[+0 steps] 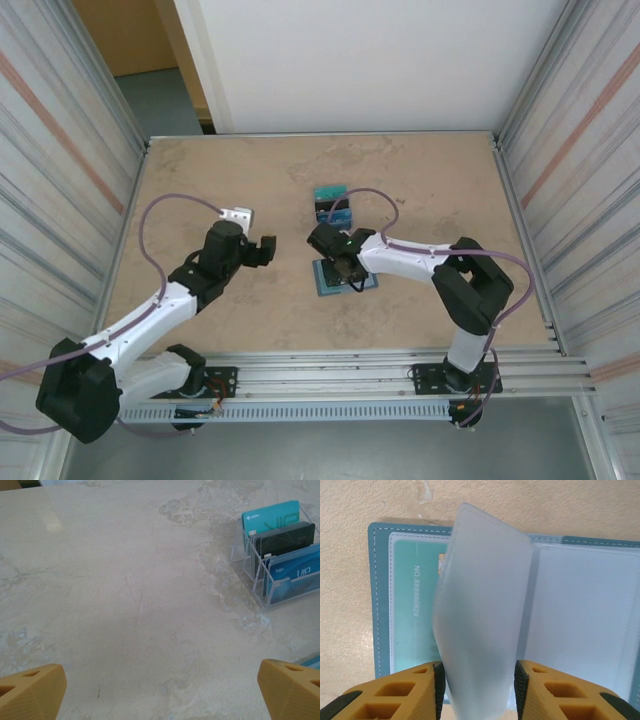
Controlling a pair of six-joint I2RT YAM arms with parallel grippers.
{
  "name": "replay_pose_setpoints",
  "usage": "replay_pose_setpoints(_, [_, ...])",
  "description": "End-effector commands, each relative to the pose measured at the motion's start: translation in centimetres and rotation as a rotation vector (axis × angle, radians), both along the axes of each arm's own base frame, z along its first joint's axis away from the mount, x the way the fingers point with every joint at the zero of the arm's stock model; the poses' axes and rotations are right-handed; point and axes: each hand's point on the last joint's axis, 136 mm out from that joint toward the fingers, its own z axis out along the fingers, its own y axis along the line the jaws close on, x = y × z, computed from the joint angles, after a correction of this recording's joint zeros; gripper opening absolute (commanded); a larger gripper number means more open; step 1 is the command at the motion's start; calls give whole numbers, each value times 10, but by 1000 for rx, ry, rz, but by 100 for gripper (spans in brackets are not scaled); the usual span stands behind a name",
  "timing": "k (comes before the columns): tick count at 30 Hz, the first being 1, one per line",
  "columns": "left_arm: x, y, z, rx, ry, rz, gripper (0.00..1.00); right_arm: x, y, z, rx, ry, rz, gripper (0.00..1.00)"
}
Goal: Take the credit cards out of the card holder
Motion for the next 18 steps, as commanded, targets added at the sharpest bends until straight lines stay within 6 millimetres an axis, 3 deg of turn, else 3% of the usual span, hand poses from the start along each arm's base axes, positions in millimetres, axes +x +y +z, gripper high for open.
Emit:
replay_pose_setpoints(1, [5, -5, 14, 37, -42, 2, 99, -1, -21, 8, -17, -18, -69, 42])
replay_pose_setpoints(9, [-2, -34, -1, 99, -21, -69, 99, 0, -48, 7, -29, -19, -130, 42])
replay_pose_setpoints(18, [-14, -83, -31, 150, 26, -155, 99, 4, -78, 10, -2, -20, -202, 41])
